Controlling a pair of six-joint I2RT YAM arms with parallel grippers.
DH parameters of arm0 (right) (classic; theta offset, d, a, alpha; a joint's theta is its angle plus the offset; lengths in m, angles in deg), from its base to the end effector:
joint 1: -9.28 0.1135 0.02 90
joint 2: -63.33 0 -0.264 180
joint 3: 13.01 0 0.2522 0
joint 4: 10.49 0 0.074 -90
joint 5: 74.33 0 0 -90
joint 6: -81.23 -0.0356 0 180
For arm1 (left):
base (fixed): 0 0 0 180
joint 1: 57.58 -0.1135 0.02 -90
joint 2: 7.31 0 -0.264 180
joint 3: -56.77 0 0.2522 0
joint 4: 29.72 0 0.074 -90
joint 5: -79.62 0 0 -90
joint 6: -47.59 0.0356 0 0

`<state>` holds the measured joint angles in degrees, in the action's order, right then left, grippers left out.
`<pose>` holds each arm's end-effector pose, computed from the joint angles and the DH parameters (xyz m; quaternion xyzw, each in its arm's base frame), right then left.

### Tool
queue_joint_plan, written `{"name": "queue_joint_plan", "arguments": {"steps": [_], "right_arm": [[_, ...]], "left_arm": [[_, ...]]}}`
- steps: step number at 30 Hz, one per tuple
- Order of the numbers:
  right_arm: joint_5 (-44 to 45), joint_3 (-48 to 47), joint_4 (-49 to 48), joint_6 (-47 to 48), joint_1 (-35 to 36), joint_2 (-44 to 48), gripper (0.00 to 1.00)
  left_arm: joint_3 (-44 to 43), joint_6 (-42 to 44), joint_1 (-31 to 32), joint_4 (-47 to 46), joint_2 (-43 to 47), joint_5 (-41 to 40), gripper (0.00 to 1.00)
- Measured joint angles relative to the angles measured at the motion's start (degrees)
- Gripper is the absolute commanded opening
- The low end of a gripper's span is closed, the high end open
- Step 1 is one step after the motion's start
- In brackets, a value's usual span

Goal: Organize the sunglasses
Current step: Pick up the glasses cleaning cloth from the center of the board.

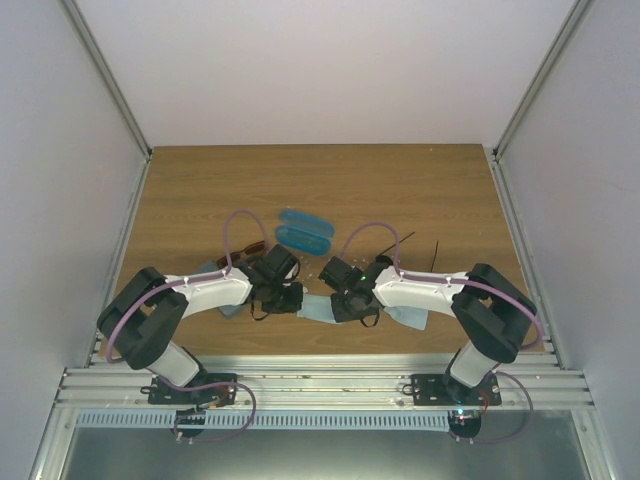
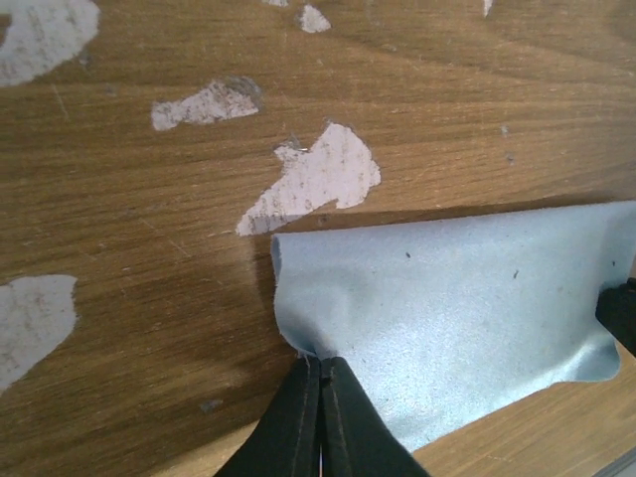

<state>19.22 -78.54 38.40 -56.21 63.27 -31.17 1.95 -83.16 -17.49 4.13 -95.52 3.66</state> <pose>0.1690 0.2288 0.1475 -0.0535 0.9925 0.0623 0.0908 0.1966 -0.1768 0.1385 0.0185 0.9731 -0.2182 0.0714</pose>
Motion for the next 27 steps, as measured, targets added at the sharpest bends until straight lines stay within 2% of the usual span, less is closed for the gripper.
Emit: {"name": "queue_joint_plan", "arguments": {"steps": [14, 27], "right_arm": [[1.97, 1.53, -4.74, 1.81, -1.51, 3.48, 0.00], [-1.25, 1.51, -12.87, 8.44, -5.33, 11.50, 0.01]], "left_arm": [[-0.46, 0.83, 0.37, 1.05, 0.72, -1.09, 0.00], [-9.16, 3.89, 0.37, 5.77, 5.33, -4.24, 0.00]]}}
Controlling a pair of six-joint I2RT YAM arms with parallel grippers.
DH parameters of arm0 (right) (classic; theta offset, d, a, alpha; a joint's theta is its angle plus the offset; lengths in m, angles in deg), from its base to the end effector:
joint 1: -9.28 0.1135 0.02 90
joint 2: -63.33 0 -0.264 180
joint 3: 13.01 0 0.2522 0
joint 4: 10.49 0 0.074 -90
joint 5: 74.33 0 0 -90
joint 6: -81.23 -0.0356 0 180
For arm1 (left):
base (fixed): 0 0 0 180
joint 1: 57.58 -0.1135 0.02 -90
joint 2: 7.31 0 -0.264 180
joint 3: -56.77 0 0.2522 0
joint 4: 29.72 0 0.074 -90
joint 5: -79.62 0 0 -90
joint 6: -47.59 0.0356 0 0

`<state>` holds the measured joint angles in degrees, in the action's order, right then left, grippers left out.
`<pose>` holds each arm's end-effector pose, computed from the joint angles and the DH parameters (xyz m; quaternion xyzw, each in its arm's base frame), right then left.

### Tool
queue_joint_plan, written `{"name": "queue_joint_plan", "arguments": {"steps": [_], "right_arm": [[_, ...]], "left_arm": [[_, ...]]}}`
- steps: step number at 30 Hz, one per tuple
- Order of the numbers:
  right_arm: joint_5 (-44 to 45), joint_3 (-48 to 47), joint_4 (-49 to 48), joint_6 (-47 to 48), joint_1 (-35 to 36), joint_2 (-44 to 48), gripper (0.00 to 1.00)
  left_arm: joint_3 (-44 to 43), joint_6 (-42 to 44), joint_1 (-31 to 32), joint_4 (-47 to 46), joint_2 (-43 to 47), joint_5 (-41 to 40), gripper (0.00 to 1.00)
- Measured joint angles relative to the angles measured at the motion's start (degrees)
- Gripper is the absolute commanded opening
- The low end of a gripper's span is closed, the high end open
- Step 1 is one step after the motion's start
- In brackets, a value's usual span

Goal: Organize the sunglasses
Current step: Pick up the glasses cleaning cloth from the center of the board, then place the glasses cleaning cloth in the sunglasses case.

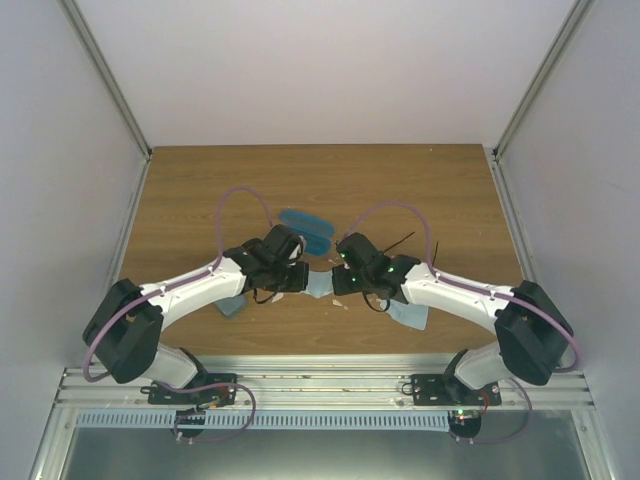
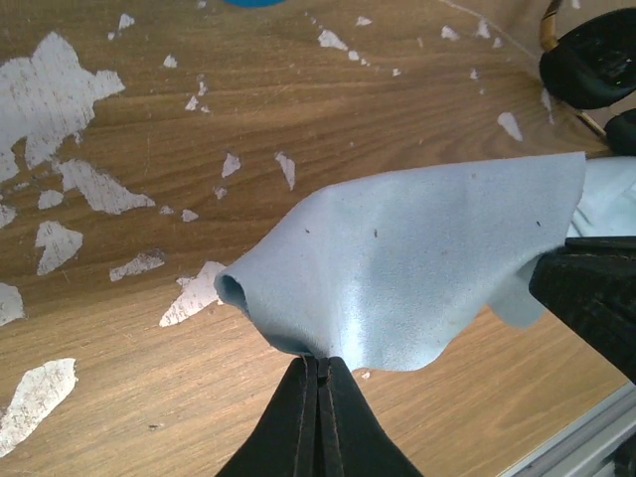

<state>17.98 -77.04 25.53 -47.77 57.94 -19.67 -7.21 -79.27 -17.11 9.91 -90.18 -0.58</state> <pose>0.1921 0.2162 0.2038 -0.0742 0.9506 0.1944 0.2303 0.2112 -0.1882 0.2008 0.0534 0.9578 -0.2331 0.1597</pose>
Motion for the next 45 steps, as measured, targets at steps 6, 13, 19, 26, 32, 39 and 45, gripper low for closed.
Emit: {"name": "queue_joint_plan", "arguments": {"steps": [6, 13, 19, 26, 32, 39, 45], "right_arm": [[-1.64, -0.31, -1.68, 2.32, -2.01, 0.90, 0.01], [-3.02, -4.63, -2.97, 2.62, -3.58, -1.92, 0.00], [-2.93, -13.27, -3.87, 1.88, -3.98, -9.88, 0.01], [-1.95, -22.80, -3.98, 0.17, -5.55, -20.15, 0.01], [-0.90, -26.43, -3.23, -0.55, -6.51, -23.63, 0.01], [0.20, -28.09, -2.40, -1.49, -6.75, -26.51, 0.01], [1.03, -28.37, -1.42, -1.99, -6.91, -26.95, 0.01]], "left_arm": [[-2.27, 0.74, 0.00, 2.58, 0.48, -0.48, 0.00], [-12.02, 6.80, -3.17, 7.37, -3.19, -1.53, 0.00], [-19.80, 13.73, -10.71, 10.82, -7.54, -0.68, 0.00], [-24.22, 19.61, -17.99, 12.52, -14.49, 2.14, 0.00], [-25.16, 22.47, -21.27, 12.81, -18.67, 5.20, 0.00], [-26.62, 24.24, -22.18, 12.52, -21.70, 8.68, 0.00], [-29.07, 24.94, -22.23, 12.24, -23.63, 10.14, 0.00]]}}
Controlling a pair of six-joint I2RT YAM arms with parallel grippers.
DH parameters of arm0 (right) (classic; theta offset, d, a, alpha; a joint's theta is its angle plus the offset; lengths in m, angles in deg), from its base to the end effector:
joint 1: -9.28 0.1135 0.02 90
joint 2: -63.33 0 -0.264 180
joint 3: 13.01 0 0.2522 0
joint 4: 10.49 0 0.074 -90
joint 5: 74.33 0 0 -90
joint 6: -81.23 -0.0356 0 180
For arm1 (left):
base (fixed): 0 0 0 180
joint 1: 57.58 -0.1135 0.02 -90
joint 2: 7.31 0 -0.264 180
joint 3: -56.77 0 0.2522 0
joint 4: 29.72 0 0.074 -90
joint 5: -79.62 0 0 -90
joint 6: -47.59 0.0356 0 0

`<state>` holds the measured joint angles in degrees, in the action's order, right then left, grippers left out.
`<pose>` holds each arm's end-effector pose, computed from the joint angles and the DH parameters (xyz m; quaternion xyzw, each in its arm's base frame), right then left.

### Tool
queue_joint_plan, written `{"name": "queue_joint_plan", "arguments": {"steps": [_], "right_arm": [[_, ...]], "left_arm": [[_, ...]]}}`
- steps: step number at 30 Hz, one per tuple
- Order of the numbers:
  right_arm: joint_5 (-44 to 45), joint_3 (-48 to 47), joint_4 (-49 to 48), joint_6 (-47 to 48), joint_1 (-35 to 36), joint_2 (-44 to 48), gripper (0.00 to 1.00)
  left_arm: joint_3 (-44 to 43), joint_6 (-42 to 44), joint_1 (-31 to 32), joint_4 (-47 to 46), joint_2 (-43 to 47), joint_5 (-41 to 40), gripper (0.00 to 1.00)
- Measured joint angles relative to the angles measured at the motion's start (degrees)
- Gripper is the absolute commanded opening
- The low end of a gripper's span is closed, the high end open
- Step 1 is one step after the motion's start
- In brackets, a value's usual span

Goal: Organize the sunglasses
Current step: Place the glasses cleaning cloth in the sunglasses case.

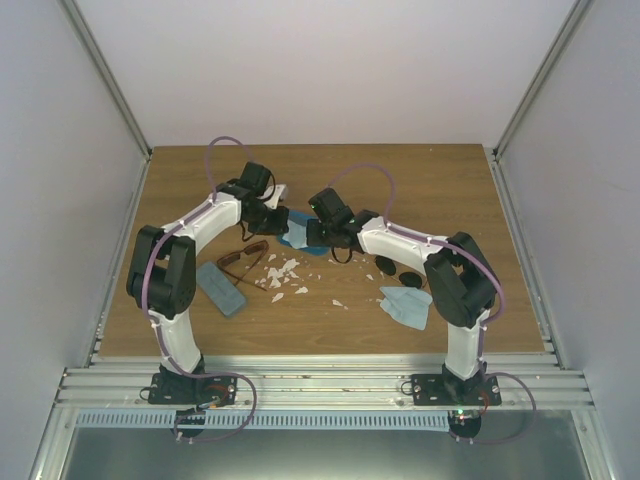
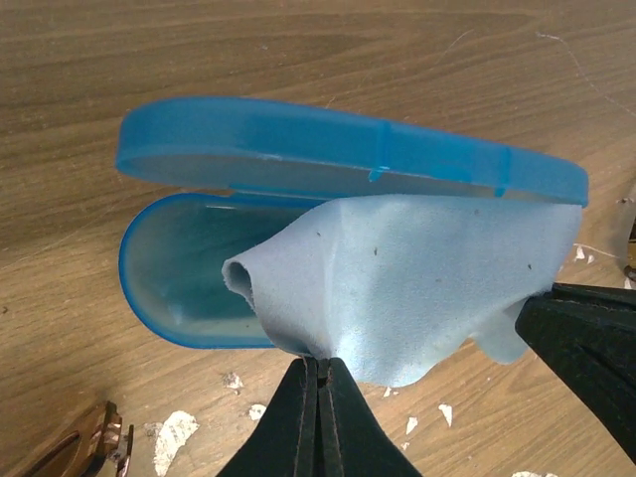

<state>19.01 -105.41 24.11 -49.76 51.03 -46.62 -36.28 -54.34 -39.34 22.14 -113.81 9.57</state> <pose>0.3130 0.2766 0.1991 0.0032 0.9456 0.1936 0.2615 0.3620 -0.1321 0.2103 0.0899 0.9586 -0.2182 0.1593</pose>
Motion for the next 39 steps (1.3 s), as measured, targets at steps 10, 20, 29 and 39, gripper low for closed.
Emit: {"name": "queue_joint_plan", "arguments": {"steps": [10, 20, 29, 39], "right_arm": [[1.36, -0.35, 0.31, -0.48, 0.00, 0.00, 0.01], [1.75, -0.35, 1.20, -0.94, -0.15, -2.16, 0.01], [2.05, -0.35, 1.86, -1.14, -0.37, -3.74, 0.01], [2.38, -0.79, 2.78, -1.31, -0.37, -4.39, 0.03]], "left_arm": [[-0.55, -0.04, -0.83, -0.11, -0.98, 0.46, 0.00], [-2.32, -0.04, -1.20, 0.04, -4.52, 0.31, 0.00], [-3.48, -0.04, -1.22, 0.33, -6.54, -1.05, 0.00], [-4.98, -0.04, -1.22, 1.68, -7.28, -2.69, 0.14]]}}
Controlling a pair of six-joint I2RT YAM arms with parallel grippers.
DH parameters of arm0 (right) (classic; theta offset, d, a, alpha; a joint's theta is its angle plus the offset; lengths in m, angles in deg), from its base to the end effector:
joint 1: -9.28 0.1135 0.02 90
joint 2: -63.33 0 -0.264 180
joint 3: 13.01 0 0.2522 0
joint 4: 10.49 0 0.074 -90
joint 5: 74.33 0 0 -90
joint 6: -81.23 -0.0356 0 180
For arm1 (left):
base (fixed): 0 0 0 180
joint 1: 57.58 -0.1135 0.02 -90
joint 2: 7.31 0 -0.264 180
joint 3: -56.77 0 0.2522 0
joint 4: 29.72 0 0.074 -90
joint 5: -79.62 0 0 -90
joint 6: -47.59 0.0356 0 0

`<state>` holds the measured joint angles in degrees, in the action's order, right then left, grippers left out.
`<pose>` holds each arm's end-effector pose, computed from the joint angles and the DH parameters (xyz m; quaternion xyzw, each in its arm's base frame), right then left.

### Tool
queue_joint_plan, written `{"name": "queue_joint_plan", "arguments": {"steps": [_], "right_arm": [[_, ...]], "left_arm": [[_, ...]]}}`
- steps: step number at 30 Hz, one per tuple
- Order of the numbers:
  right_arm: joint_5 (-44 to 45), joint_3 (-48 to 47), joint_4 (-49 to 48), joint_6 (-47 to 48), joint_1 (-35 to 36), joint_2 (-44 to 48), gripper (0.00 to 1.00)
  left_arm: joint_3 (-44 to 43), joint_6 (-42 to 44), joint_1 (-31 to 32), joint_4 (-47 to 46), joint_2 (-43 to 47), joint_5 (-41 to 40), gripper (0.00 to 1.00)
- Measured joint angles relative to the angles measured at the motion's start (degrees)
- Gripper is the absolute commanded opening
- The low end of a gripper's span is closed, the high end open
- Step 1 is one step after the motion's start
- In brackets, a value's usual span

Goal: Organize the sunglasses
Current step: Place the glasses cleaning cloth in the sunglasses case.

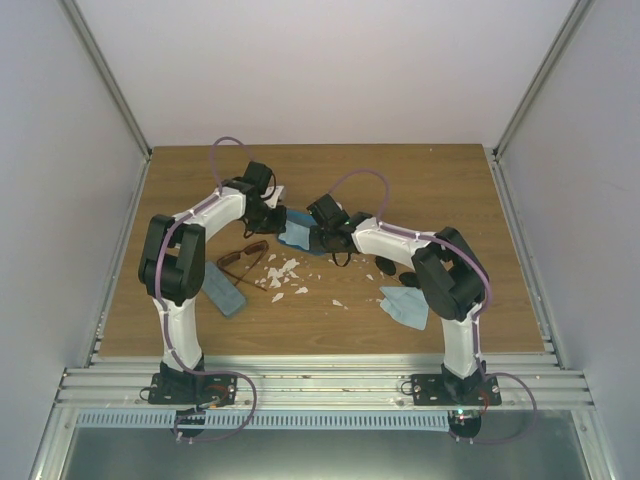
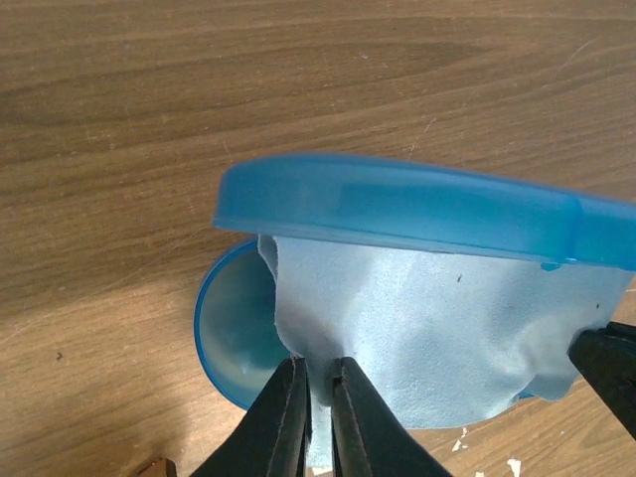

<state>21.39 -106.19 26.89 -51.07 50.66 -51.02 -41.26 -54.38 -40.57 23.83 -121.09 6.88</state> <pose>0.3183 0.2757 0.1696 0.0212 0.9612 0.1448 0.2337 0.3864 -0.1293 0.1856 0.0697 0.9705 -0.1874 0.1350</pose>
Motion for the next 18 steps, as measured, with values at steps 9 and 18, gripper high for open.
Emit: {"name": "queue_joint_plan", "arguments": {"steps": [9, 18], "right_arm": [[0.63, 0.00, 1.38, -0.07, 0.00, 0.07, 0.23], [1.22, 0.00, 0.96, 1.38, 0.00, 2.75, 0.23]], "left_arm": [[-0.09, -0.11, 0.00, 1.90, 0.00, -0.81, 0.28], [-0.09, -1.57, 0.00, 2.29, 2.12, -3.23, 0.19]]}}
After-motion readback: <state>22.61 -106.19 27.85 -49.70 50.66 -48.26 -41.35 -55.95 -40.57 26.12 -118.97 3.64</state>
